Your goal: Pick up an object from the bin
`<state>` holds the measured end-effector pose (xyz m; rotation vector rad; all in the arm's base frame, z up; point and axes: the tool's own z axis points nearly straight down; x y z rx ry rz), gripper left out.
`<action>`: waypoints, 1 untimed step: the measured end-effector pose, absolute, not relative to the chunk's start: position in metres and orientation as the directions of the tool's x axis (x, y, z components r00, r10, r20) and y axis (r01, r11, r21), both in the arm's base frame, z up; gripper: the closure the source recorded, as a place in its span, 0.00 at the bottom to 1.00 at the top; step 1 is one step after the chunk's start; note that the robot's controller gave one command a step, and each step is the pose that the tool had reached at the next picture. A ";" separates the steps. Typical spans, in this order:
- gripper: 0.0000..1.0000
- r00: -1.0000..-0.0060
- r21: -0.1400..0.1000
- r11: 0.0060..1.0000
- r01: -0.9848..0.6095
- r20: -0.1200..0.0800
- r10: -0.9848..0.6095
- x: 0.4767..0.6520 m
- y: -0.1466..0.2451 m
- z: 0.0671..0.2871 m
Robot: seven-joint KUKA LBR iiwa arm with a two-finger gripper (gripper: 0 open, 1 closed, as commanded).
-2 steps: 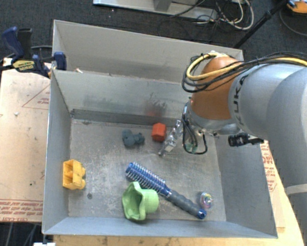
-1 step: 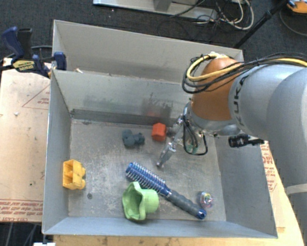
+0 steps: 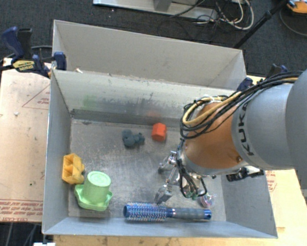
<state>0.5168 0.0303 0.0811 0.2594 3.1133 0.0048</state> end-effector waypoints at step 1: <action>0.00 -0.998 0.003 0.998 -0.060 -0.034 -0.060 0.487 0.066 0.116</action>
Offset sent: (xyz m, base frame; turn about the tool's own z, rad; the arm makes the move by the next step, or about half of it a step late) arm -0.0385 0.0340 0.0300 -0.2291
